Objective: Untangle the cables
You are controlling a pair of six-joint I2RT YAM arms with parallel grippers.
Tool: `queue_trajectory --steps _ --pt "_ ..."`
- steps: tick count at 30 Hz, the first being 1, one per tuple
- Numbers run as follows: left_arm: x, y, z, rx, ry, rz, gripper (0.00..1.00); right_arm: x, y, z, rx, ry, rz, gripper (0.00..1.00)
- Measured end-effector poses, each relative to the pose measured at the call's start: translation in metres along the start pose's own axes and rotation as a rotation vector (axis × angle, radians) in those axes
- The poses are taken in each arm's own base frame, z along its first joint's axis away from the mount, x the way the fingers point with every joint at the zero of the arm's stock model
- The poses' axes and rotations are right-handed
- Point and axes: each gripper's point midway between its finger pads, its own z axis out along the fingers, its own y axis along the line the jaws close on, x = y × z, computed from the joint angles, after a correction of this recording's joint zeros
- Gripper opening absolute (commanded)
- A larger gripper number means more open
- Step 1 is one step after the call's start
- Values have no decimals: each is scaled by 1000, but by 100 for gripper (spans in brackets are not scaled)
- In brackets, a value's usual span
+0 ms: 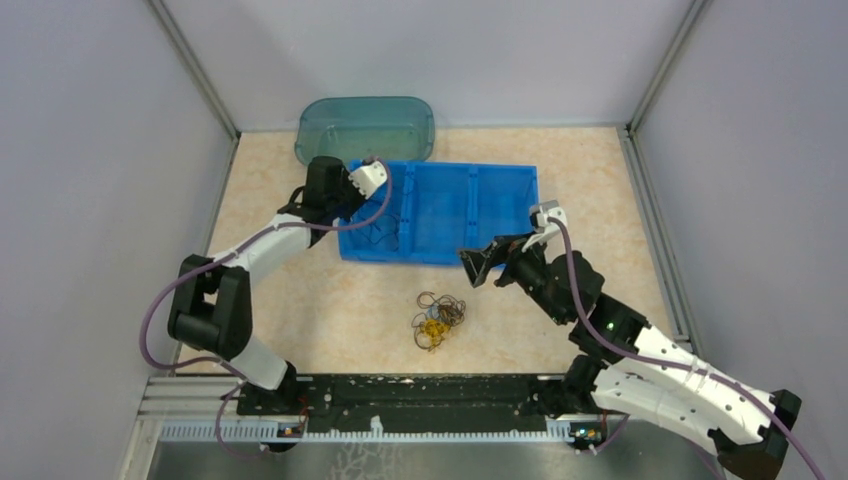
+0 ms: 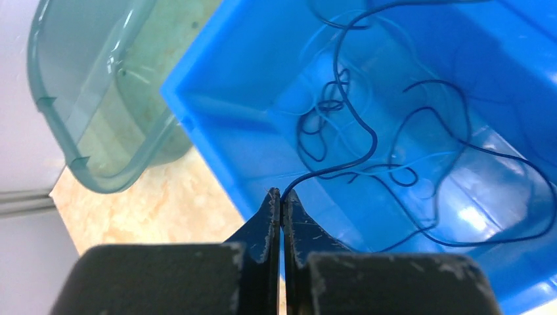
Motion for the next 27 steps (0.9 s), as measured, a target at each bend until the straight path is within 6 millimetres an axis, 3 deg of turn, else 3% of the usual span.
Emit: queue_trajectory --steps 4,12,15,23,27 --pt "-1 9 0 -33 -10 -36 1 6 -1 3 7 17 -6 97" --pt "5 -3 5 -26 -15 -87 1 10 -3 5 15 32 -12 97" --pt "9 -7 6 -20 -8 -86 5 12 -4 6 18 37 -15 97" --pt "3 -27 14 60 -32 -90 66 17 -5 9 26 54 -21 97" --pt "-12 -37 16 138 -68 -120 78 18 -5 9 29 58 -22 97"
